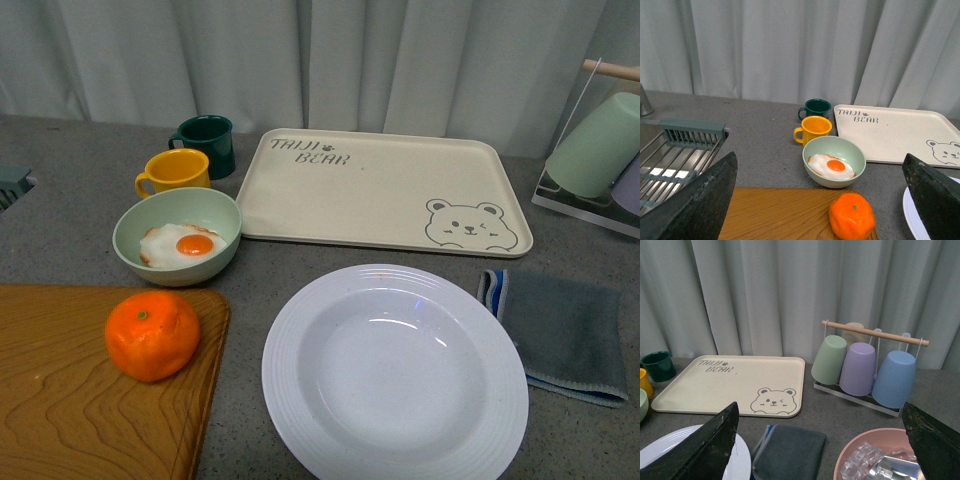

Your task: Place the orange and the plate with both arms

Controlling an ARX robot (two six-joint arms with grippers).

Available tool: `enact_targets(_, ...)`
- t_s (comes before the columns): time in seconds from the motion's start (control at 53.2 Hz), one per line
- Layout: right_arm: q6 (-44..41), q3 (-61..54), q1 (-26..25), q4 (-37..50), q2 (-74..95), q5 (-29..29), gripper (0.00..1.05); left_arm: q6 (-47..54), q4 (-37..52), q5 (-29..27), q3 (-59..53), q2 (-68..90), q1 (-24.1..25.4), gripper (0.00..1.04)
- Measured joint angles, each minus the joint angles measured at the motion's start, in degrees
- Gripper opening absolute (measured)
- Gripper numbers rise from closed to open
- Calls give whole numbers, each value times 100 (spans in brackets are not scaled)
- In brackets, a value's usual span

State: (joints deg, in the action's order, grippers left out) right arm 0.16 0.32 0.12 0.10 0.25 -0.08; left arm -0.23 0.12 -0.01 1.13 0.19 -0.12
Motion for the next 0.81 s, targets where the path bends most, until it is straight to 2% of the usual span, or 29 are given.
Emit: enact_targets(0.808, 0, 0, 0, 0, 0, 0, 95, 0, 0, 0, 0, 0, 0, 98)
